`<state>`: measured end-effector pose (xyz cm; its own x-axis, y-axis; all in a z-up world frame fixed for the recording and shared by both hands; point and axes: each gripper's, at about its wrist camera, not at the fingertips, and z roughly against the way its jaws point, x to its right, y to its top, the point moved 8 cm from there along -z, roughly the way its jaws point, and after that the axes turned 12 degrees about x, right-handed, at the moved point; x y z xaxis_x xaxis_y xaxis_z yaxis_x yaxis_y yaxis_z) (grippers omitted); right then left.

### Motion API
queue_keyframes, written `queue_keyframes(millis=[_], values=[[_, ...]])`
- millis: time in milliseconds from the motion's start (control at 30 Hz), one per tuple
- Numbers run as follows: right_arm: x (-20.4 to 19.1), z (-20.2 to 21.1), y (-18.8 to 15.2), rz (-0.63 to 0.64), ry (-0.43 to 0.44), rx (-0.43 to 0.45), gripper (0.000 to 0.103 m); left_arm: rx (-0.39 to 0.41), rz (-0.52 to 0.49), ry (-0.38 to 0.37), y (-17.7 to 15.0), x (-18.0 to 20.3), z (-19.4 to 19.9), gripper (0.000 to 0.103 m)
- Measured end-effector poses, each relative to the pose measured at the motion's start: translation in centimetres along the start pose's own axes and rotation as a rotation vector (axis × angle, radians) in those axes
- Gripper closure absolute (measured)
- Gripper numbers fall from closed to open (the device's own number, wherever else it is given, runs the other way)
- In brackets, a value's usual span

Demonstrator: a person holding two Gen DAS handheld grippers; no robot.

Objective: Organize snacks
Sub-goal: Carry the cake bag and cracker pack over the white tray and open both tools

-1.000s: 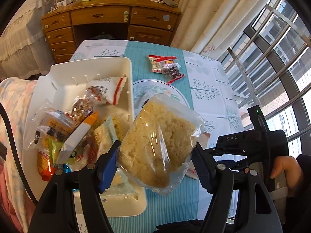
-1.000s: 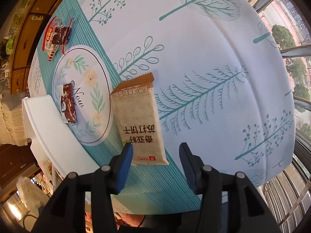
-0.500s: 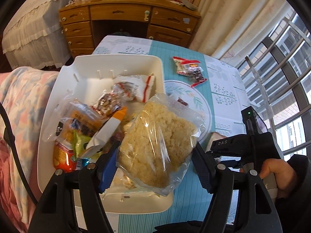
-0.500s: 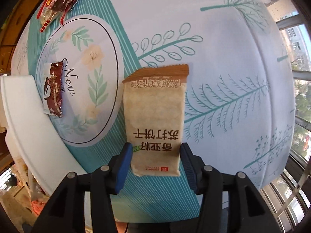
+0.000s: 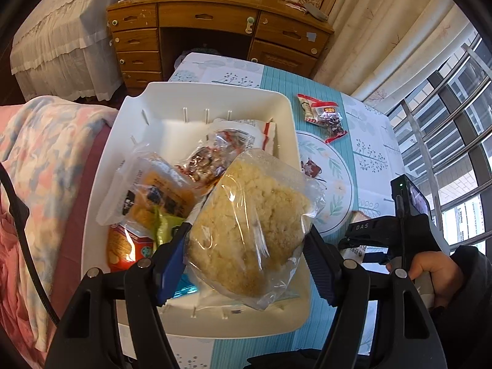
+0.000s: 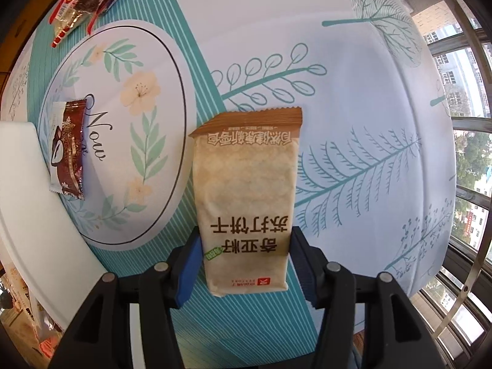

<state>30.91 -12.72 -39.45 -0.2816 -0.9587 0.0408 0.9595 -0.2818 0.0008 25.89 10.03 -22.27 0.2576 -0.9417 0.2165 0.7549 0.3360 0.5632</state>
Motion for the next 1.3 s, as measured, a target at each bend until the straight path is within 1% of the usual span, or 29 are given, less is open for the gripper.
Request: queue_keyframes(millis=[67, 167, 333, 600, 700, 867, 1000, 1167, 1300], values=[[-0.1, 0.1, -0.5, -0.007, 0.0, 0.006, 0.049, -0.002, -0.007, -0.007, 0.1, -0.6, 0.2, 0.034], [-0.1, 0.2, -1.6, -0.058, 0.019, -0.009, 0.049, -0.006, -0.026, -0.022, 0.4, -1.4, 0.5, 0.034], [-0.1, 1.0, -3.4, -0.126, 0.039, 0.001, 0.05, -0.015, -0.083, -0.064, 1.0, -2.5, 1.1, 0.034], [-1.2, 5.4, -5.6, -0.214, 0.095, 0.077, 0.05, -0.016, -0.185, -0.138, 2.2, -3.8, 2.1, 0.034], [-1.9, 7.8, -6.4, -0.238, 0.139, 0.122, 0.05, -0.018, -0.213, -0.165, 2.5, -4.2, 2.4, 0.034], [-3.8, 11.2, -7.2, -0.233, 0.202, 0.191, 0.049, -0.018, -0.258, -0.201, 2.8, -4.8, 2.7, 0.034], [-4.8, 12.9, -7.7, -0.217, 0.26, 0.225, 0.049, -0.019, -0.282, -0.223, 3.2, -5.0, 2.8, 0.034], [-7.2, 15.3, -9.0, -0.158, 0.322, 0.265, 0.049, -0.022, -0.305, -0.245, 3.7, -5.3, 2.6, 0.033], [-9.5, 16.1, -10.5, -0.098, 0.379, 0.269, 0.049, -0.026, -0.321, -0.256, 3.9, -5.8, 2.4, 0.033]])
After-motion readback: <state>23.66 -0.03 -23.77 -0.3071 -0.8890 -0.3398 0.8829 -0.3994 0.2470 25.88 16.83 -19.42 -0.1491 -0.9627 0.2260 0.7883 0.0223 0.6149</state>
